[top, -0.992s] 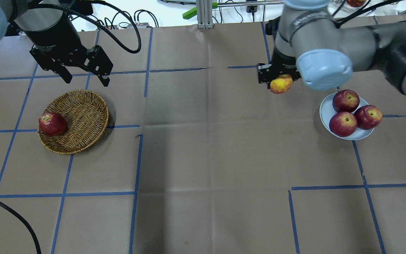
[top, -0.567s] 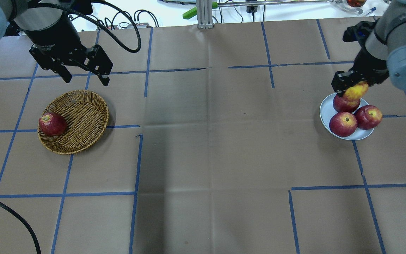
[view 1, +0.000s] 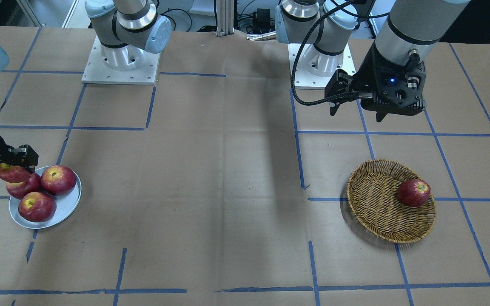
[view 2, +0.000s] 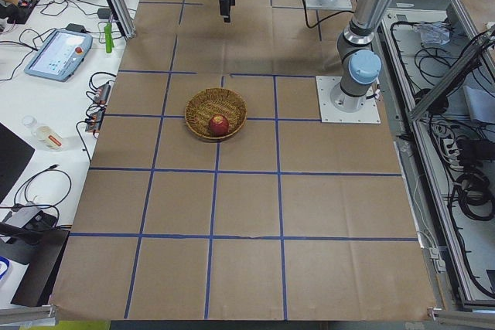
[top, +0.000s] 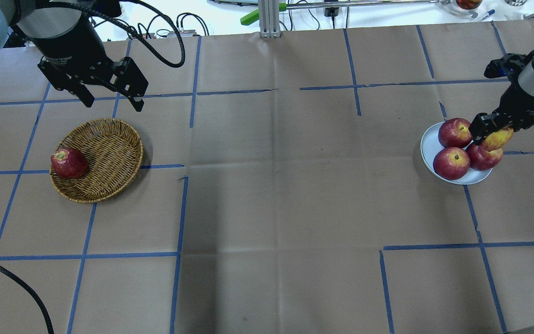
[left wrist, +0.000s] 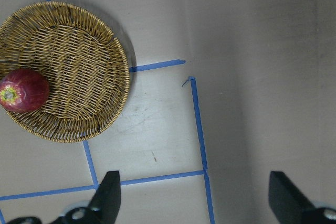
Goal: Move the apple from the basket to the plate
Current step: 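Lower the apple onto the plate apples and open the right gripper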
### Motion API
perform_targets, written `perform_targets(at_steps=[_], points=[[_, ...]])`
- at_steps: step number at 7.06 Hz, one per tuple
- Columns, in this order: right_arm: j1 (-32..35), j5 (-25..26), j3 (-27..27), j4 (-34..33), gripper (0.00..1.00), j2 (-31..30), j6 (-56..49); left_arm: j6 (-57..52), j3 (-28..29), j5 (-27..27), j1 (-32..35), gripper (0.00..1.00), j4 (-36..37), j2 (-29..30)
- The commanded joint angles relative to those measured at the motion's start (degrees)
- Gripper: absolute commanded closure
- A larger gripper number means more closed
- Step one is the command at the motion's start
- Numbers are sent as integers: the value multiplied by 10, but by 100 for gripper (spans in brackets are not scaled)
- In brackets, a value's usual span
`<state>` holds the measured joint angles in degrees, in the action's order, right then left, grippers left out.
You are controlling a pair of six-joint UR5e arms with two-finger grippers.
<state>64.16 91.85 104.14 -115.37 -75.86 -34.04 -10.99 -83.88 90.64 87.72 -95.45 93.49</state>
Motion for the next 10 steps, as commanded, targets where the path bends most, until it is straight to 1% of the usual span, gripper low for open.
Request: perform_targets(at_steps=[1, 2, 3, 5, 6, 7, 9, 10], points=[[2, -14, 2, -26, 37, 19, 5, 0, 0, 0, 0, 1, 0, 0], [3, -15, 10, -29, 37, 22, 6, 0, -1, 0, 0, 1, 0, 0], [4, -15, 18, -49, 37, 26, 6, 0, -1, 1, 0, 1, 0, -1], [4, -16, 19, -54, 37, 34, 6, 0, -1, 1, 0, 1, 0, -1], [4, -16, 19, -54, 11, 34, 6, 0, -2, 1, 0, 1, 0, -1], [4, -15, 18, -54, 0, 32, 7, 0, -2, 1, 0, 1, 0, -2], [11, -15, -1, -47, 0, 19, 10, 0, -2, 1, 0, 1, -1, -2], [23, -13, -20, -26, 0, -1, 11, -2, -3, 2, 0, 1, -2, -4]])
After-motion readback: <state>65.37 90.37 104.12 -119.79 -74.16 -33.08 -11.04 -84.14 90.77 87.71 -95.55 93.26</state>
